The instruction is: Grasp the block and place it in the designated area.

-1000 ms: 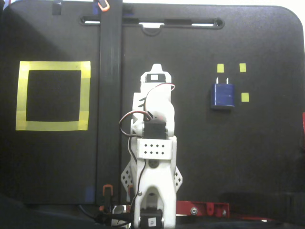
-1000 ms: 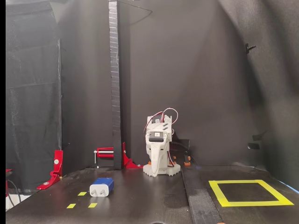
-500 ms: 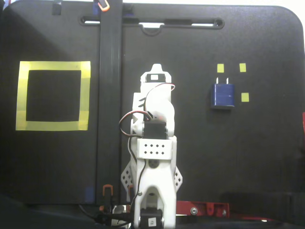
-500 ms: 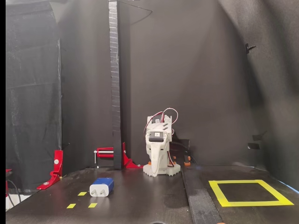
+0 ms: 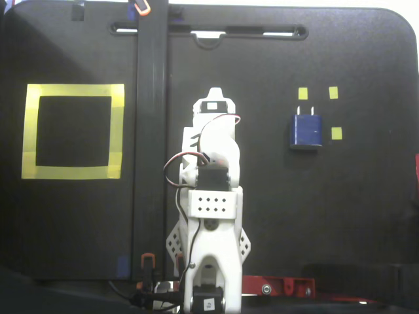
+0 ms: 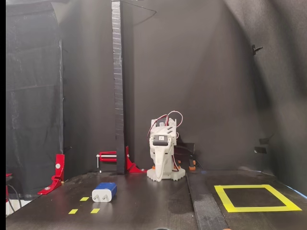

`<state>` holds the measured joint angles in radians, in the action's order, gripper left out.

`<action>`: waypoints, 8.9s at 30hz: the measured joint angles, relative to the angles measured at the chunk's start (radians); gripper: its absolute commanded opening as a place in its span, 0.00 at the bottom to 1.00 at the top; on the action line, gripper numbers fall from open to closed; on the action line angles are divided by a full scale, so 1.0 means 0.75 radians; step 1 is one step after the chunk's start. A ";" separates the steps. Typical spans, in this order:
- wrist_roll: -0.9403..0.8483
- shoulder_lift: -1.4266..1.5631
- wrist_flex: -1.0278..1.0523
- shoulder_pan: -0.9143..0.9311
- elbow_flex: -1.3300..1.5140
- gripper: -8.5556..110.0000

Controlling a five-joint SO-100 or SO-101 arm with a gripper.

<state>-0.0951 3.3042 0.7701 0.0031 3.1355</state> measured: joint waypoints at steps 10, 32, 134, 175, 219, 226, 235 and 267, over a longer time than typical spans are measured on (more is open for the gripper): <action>0.000 0.000 0.000 0.000 0.000 0.07; -0.012 0.000 -0.108 0.000 0.000 0.07; -0.061 -0.927 -0.260 0.869 -0.906 0.07; -0.207 -2.000 0.945 0.922 -1.898 0.07; -2.307 -2.074 0.869 0.988 -1.898 0.07; -2.859 -2.080 0.869 0.967 -1.898 0.07; -2.964 -2.090 0.888 0.967 -1.898 0.07; -3.060 -2.105 0.857 1.000 -1.898 0.44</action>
<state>-2.3899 1.7257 1.4128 0.7532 1.7119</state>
